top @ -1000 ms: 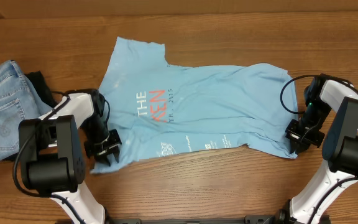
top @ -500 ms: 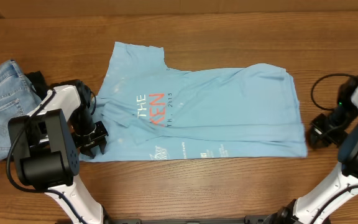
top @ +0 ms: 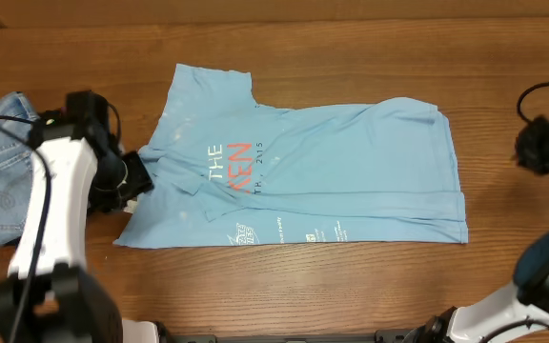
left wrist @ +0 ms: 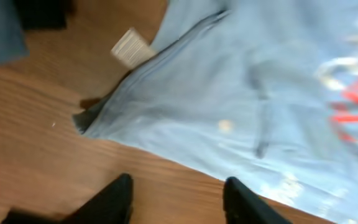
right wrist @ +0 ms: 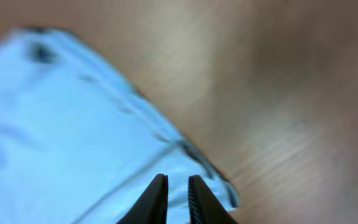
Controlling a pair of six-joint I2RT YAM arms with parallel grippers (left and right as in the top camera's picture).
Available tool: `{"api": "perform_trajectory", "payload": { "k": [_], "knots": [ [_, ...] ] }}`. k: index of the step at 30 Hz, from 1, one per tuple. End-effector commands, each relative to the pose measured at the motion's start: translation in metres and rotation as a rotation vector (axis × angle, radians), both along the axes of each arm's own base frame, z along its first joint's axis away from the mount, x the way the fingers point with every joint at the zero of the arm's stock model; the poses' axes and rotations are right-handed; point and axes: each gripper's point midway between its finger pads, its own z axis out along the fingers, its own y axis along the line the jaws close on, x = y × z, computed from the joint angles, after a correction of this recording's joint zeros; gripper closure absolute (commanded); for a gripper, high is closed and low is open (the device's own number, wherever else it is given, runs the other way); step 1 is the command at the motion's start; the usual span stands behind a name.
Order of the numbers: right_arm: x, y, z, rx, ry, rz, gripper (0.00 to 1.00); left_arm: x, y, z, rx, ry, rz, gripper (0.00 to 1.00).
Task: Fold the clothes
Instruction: 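Release the hem and move both grippers to the T-shirt's far corners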
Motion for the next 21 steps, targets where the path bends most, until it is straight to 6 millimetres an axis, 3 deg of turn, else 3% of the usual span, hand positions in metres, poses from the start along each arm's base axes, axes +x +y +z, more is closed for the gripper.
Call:
{"api": "perform_trajectory", "payload": {
  "k": [1,2,4,7,9,13,17,21],
  "knots": [
    [0.030,0.041,0.045,0.012,-0.200,0.206,0.66,0.027,-0.021,0.047,-0.101,-0.271,-0.127,0.20],
    [0.036,0.052,0.045,0.008,-0.211,0.240,0.56,0.038,-0.020,0.057,-0.087,-0.344,-0.155,0.07],
    [0.044,0.071,0.045,0.008,-0.224,0.319,0.52,0.061,-0.018,0.075,-0.075,-0.431,-0.164,0.02],
    [0.049,0.090,0.046,0.008,-0.230,0.377,0.48,0.108,-0.016,0.089,-0.065,-0.477,-0.206,0.00],
    [0.048,0.092,0.045,0.012,-0.224,0.381,0.48,0.142,-0.017,0.084,-0.063,-0.475,-0.246,0.00],
    [0.045,0.092,0.044,0.018,-0.214,0.380,0.48,0.211,-0.019,0.041,-0.134,-0.478,-0.281,0.00],
    [0.042,0.094,0.043,0.024,-0.202,0.380,0.48,0.253,-0.023,-0.023,-0.152,-0.490,-0.324,0.07],
    [0.039,0.095,0.042,0.032,-0.187,0.379,0.48,0.273,-0.032,-0.071,-0.152,-0.498,-0.365,0.07]
  ]
}}
